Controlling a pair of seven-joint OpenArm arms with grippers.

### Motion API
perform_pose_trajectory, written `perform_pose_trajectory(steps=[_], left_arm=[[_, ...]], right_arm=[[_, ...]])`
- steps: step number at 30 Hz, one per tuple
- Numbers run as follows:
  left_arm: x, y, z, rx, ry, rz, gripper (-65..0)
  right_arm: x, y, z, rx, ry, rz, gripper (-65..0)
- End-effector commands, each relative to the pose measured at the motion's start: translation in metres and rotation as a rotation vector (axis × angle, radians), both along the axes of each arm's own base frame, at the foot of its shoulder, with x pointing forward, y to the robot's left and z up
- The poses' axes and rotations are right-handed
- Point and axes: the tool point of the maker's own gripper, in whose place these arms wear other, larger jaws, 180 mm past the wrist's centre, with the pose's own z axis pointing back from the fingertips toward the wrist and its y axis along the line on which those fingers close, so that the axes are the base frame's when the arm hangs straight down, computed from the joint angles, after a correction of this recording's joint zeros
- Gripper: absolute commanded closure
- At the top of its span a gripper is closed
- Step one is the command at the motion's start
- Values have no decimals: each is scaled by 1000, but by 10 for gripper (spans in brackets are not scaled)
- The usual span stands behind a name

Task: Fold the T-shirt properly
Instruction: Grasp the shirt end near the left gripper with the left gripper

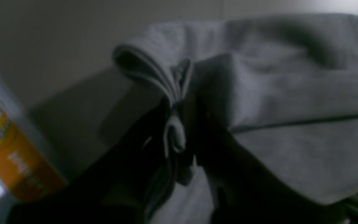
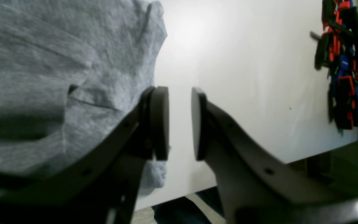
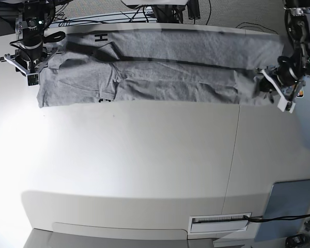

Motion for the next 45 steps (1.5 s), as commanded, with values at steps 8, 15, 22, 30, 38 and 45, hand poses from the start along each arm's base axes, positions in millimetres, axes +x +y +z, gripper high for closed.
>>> perform_pose_trajectory(steps=[8, 15, 22, 30, 38, 45], left_arm=[[-26, -88, 44, -208, -114, -72, 0], [-45, -142, 76, -385, -194, -98, 0], [-53, -214, 69, -448, -176, -188, 0], [-37, -269, 49, -416, -158, -209, 0], [-16, -327, 24, -495, -73, -250, 0], [13, -335, 13, -424, -82, -258, 0]], right_arm=[[7, -3, 13, -26, -47, 10, -131], [9, -2, 15, -25, -63, 16, -131], [9, -2, 15, -25, -64, 16, -131], [9, -2, 15, -25, -63, 16, -131], [8, -2, 15, -26, -63, 15, -131], [8, -2, 15, -26, -62, 15, -131]])
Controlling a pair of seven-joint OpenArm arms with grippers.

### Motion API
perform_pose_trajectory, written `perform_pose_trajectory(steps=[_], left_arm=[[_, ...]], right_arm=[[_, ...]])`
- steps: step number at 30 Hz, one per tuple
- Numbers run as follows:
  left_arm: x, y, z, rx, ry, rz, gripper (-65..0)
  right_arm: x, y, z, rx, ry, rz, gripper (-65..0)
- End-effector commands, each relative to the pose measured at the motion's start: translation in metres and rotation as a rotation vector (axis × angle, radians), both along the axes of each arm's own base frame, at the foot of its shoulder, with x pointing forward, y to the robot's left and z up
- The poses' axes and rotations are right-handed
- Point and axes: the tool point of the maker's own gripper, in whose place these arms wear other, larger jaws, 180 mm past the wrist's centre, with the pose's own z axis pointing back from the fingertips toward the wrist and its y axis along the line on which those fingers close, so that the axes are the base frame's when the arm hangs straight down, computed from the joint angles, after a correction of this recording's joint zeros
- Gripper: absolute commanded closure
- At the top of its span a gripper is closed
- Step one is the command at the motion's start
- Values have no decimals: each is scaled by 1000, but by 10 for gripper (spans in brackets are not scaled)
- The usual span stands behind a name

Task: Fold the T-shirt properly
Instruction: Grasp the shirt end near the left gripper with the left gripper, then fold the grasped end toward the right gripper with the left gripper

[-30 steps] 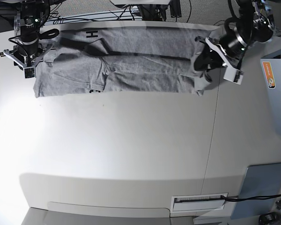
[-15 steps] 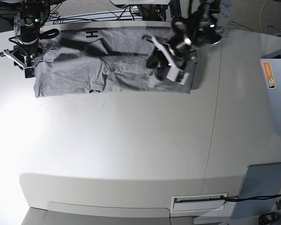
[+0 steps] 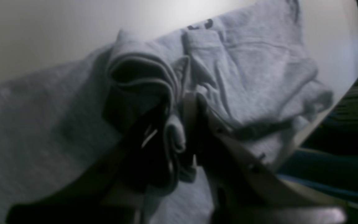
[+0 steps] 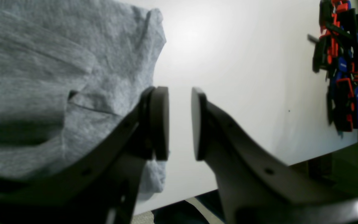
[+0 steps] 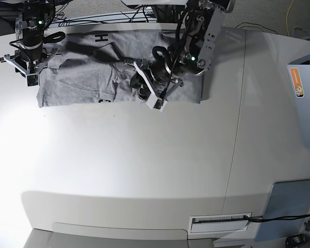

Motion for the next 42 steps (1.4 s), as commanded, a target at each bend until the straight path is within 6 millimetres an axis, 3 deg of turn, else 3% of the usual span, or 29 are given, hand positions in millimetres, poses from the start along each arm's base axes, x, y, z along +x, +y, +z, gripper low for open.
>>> perform_pose_trajectory(steps=[1, 5, 10, 12, 15, 17, 23, 28, 36, 42], left_arm=[[9, -5, 12, -26, -38, -2, 0], [7, -7, 6, -13, -23, -37, 0], [5, -24, 26, -112, -104, -128, -330], [5, -32, 40, -156, -159, -189, -375], [10, -32, 51, -137, -203, -247, -374], [11, -20, 48, -63, -196, -280, -374], [16, 54, 30, 93, -172, -208, -374], [-11, 98, 13, 82, -111, -184, -374], [-59, 103, -6, 51, -37, -261, -372], [-71, 100, -10, 31, -13, -253, -259]], right_arm=[[6, -2, 12, -24, -42, 10, -131], [6, -2, 12, -24, -41, 9, -131], [5, -3, 12, -24, -38, 7, -131], [4, -3, 11, -23, -32, 3, -131], [2, -4, 9, -23, -19, -5, -131], [2, -4, 9, -23, -18, -6, -131], [2, -4, 9, -23, -19, -5, -131], [2, -4, 10, -23, -21, -4, -131], [2, -4, 9, -23, -17, -7, -131], [1, -4, 9, -23, -15, -8, -131]])
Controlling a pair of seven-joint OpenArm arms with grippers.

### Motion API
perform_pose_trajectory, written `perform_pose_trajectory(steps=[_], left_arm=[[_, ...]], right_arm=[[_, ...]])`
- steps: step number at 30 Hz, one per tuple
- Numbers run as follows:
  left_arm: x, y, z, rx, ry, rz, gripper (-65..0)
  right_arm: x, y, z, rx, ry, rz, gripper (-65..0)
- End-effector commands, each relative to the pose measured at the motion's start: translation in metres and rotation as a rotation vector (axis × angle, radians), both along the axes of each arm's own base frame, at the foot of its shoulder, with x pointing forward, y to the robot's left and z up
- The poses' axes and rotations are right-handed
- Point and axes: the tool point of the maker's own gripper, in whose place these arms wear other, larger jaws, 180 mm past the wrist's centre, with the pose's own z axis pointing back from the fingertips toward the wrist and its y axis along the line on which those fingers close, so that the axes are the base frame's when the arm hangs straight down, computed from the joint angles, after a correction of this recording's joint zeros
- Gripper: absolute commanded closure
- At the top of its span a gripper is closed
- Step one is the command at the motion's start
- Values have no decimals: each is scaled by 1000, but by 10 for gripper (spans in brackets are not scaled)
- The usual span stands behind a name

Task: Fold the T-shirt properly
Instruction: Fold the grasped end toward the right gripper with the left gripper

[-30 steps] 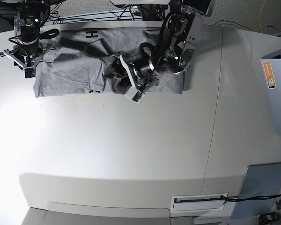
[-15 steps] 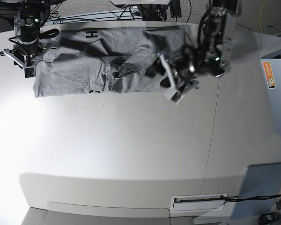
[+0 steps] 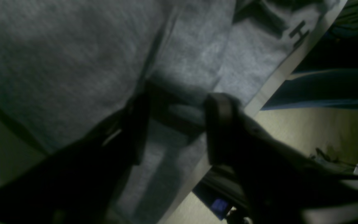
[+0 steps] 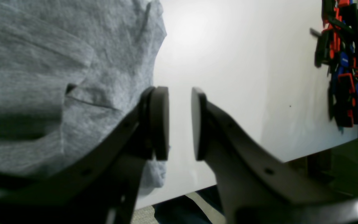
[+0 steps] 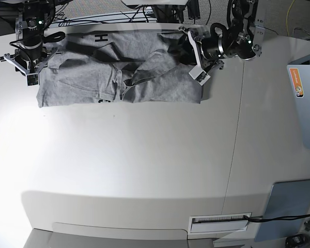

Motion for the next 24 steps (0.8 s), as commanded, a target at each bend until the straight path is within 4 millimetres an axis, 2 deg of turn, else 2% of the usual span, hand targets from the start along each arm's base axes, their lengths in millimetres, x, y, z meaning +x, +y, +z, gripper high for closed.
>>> perform_pose_trajectory(steps=[1, 4, 9, 11, 13, 17, 20, 24], left_arm=[[7, -5, 11, -40, -35, 13, -229], [12, -15, 14, -78, -47, 51, -151], [2, -35, 3, -10, -65, 12, -143], [-4, -49, 6, -30, -72, -24, -143], [-12, -69, 18, -110, -100, -82, -143], [-23, -105, 59, -347, -185, -180, -143], [-17, -114, 71, -385, -219, -214, -144], [1, -112, 79, -376, -270, -218, -144]], right_arm=[[5, -3, 11, -24, -37, 7, -131], [3, -4, 10, -24, -27, 0, -131], [2, -4, 9, -23, -18, -6, -131], [2, -4, 9, -24, -19, -5, -131], [2, -4, 9, -24, -19, -5, -131], [2, -4, 9, -24, -19, -4, -131], [2, -4, 9, -24, -19, -4, -131], [2, -4, 9, -25, -19, -4, -131]])
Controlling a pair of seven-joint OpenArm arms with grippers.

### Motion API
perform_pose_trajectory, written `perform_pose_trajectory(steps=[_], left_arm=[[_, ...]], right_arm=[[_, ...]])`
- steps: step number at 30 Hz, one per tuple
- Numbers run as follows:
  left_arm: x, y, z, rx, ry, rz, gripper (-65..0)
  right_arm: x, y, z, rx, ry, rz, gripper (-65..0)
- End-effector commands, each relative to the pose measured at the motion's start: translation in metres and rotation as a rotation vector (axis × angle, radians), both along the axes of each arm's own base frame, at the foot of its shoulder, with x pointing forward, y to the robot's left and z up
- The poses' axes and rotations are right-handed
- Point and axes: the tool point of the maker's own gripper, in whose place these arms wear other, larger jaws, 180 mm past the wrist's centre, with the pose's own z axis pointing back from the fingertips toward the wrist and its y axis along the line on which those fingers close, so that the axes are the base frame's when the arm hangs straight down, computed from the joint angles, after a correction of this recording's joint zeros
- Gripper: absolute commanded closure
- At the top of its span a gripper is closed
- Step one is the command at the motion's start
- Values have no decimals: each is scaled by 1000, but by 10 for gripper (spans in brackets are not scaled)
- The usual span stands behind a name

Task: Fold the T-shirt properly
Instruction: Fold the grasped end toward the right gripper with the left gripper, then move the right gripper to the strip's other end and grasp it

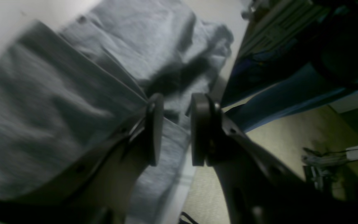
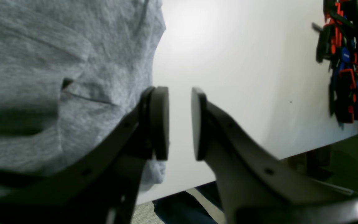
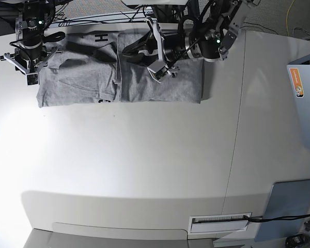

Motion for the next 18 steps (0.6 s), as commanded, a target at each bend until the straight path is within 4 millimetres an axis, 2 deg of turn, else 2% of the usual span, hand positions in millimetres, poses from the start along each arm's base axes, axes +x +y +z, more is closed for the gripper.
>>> perform_pose_trajectory(steps=[1, 4, 8, 11, 14, 16, 18], left_arm=[[9, 0, 15, -47, -33, 12, -144], [28, 13, 17, -34, -61, 65, -155], [58, 46, 17, 1, -92, 183, -226], [76, 73, 16, 38, -104, 263, -241], [85, 92, 12, 77, -102, 312, -241], [88, 101, 10, 99, -99, 329, -241], [91, 108, 9, 112, -100, 343, -241]], right_arm=[[6, -3, 12, -25, -39, 9, -131], [7, -4, 14, -46, -48, 16, -131], [6, -15, 22, -137, -40, 13, -140], [8, -16, 25, -172, -40, 36, -237], [16, -12, 31, -167, -91, 58, -334], [12, -15, 25, -129, -55, 6, -337], [5, -18, 13, -10, 12, -97, -337]])
